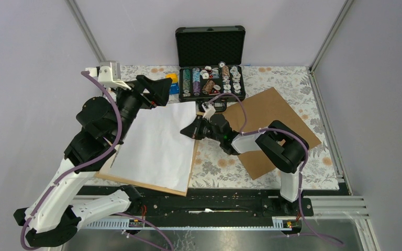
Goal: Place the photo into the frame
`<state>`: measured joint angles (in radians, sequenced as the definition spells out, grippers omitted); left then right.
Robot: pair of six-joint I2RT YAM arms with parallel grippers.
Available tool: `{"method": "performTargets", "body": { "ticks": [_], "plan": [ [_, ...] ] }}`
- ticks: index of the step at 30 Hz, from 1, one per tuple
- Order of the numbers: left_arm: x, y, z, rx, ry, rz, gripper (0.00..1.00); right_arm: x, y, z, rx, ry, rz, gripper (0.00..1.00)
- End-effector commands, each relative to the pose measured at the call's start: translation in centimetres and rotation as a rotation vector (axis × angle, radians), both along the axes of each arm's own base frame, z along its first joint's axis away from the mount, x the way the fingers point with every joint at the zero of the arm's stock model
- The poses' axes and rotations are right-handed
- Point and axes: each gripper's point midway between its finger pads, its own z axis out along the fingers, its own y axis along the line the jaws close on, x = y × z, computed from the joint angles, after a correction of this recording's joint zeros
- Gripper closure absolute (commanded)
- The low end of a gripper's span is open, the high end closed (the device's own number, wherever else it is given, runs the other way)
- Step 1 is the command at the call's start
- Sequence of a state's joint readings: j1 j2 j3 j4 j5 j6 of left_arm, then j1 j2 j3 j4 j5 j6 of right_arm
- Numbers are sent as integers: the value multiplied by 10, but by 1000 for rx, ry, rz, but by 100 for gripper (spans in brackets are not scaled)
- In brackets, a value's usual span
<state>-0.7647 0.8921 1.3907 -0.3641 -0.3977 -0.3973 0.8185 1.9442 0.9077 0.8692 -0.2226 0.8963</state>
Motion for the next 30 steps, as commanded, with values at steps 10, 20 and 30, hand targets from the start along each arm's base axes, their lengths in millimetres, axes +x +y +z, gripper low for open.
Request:
{"method": "performTargets", "body": {
  "ticks": [10,20,30],
  "plan": [
    [-2,1,14,-37,-31,-4,1,-42,24,114,291,-374,312,100],
    [0,0,14,-35,-31,-2,1,-42,53,120,359,-384,357,100],
    [0,-3,14,-37,-33,-10,1,-55,66,142,438,-428,387,100]
  ]
}}
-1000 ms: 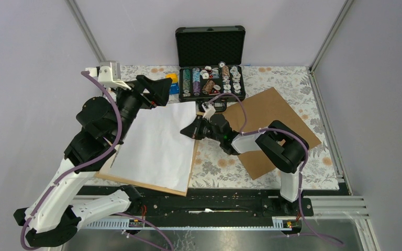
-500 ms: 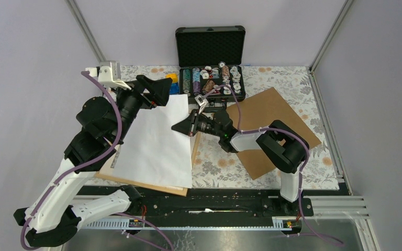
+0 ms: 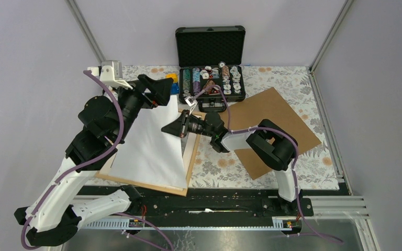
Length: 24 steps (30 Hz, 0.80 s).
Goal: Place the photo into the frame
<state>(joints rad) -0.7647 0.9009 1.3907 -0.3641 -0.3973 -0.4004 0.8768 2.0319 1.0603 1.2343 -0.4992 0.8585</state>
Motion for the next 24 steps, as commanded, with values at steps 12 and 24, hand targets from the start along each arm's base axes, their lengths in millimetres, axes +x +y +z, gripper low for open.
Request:
{"method": "performTargets", "body": {
  "ticks": [12,24],
  "plan": [
    [-4,2,19,-55,-49,-5,1,-60,-3,84,246,-198,177,100],
    [-10,12,25,-66,-61,9,1,-67,-10,132,328,-196,144,100]
  ]
}}
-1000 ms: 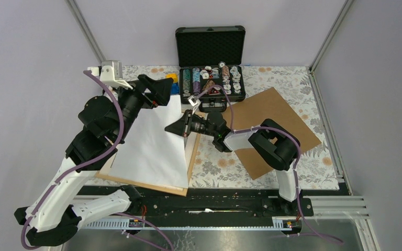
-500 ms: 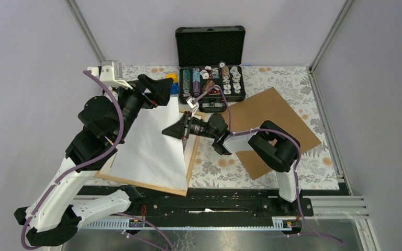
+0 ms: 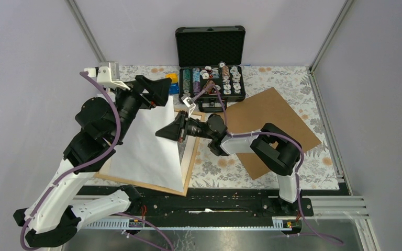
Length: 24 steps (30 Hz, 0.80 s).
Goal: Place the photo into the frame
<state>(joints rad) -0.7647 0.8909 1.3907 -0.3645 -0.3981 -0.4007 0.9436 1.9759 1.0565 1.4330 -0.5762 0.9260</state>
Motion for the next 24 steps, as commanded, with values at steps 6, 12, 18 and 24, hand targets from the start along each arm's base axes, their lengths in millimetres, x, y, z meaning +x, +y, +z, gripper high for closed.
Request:
{"method": "performTargets", "body": {
  "ticks": [6,12,18,24],
  "plan": [
    [-9,7,27,-69,-66,-6,1,5,1,60,141,-16,-34,100],
    [-10,8,27,-66,-64,-4,1,24,18,29,75,8,-109,100],
    [-10,9,29,-65,-67,-4,1,35,29,4,25,18,-138,100],
    [-10,8,29,-58,-66,-8,1,33,25,-17,-7,57,-137,100]
  ]
}}
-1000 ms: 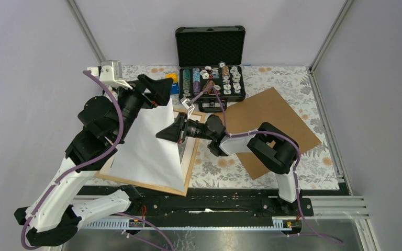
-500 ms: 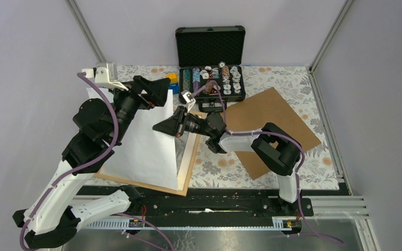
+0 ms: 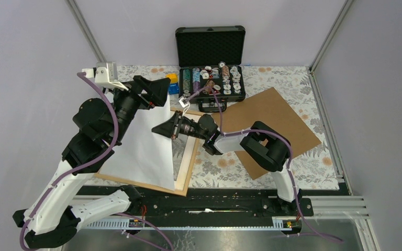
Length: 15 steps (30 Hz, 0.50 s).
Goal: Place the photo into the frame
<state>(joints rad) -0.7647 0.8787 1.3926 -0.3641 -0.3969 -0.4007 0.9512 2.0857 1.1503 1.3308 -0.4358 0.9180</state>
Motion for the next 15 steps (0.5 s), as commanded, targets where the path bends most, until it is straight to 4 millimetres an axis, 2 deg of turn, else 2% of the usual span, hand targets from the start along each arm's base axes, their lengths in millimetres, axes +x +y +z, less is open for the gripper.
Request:
{"method": "performTargets", "body": {
  "ticks": [1,9,15],
  "plan": [
    [-7,5,25,-48,-55,-7,1,-5,-4,14,50,-41,-20,100],
    [-5,-1,21,-52,-48,-23,1,3,-14,-20,-25,27,-101,97],
    [-5,-1,20,-54,-43,-25,1,11,-13,-36,-104,53,-140,81]
  ]
}}
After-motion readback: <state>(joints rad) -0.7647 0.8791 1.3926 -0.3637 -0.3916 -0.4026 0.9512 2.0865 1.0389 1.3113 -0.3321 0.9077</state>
